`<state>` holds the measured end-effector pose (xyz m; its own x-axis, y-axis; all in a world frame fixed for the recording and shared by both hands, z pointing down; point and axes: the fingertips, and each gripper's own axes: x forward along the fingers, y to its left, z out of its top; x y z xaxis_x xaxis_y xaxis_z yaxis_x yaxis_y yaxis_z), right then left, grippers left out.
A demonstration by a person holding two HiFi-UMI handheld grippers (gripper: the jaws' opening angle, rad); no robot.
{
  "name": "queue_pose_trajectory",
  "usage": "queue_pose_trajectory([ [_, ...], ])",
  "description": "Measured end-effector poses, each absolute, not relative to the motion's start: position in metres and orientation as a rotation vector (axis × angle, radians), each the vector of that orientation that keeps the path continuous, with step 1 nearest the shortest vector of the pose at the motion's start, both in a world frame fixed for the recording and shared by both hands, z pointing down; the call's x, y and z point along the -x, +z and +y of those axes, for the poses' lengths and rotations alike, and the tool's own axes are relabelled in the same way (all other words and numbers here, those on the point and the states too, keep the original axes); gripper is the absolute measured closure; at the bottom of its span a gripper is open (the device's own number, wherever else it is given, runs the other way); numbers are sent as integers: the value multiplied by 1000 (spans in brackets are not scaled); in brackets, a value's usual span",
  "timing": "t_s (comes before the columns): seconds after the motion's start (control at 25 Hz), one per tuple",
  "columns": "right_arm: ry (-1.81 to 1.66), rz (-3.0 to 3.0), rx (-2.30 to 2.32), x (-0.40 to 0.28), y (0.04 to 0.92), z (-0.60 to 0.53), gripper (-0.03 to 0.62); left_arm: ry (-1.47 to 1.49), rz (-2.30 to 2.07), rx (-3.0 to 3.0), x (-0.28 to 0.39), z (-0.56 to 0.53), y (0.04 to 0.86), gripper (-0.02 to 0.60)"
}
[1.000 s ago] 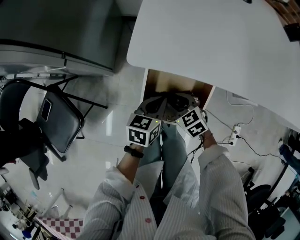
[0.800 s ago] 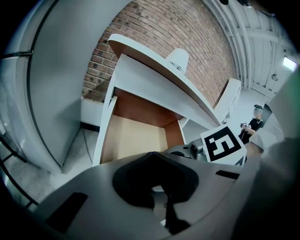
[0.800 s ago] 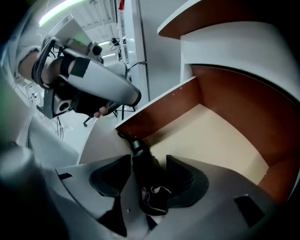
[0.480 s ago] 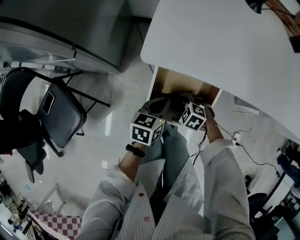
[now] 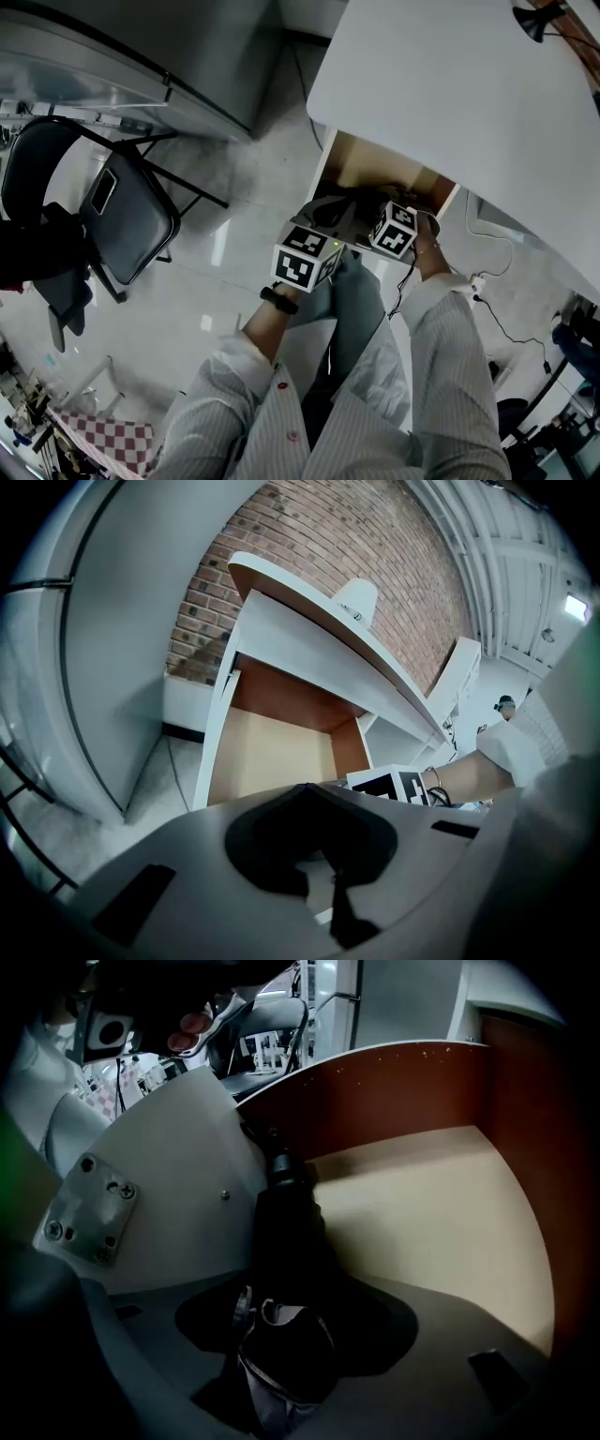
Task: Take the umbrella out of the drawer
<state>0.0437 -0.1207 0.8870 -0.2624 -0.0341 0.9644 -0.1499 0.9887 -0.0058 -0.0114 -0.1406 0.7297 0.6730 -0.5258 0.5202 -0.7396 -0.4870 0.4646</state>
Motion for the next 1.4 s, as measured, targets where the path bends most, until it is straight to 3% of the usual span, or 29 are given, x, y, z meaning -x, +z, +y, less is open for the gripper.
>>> queue_pose_trajectory([
  [0.36,143,-1834,-108,-41,885,-116,390,415,-980,-2176,11,-141,733,572],
  [1.4,433,-2000,-435,-18,723,-117,393,395,-973,-2171,32,-153,607,574],
])
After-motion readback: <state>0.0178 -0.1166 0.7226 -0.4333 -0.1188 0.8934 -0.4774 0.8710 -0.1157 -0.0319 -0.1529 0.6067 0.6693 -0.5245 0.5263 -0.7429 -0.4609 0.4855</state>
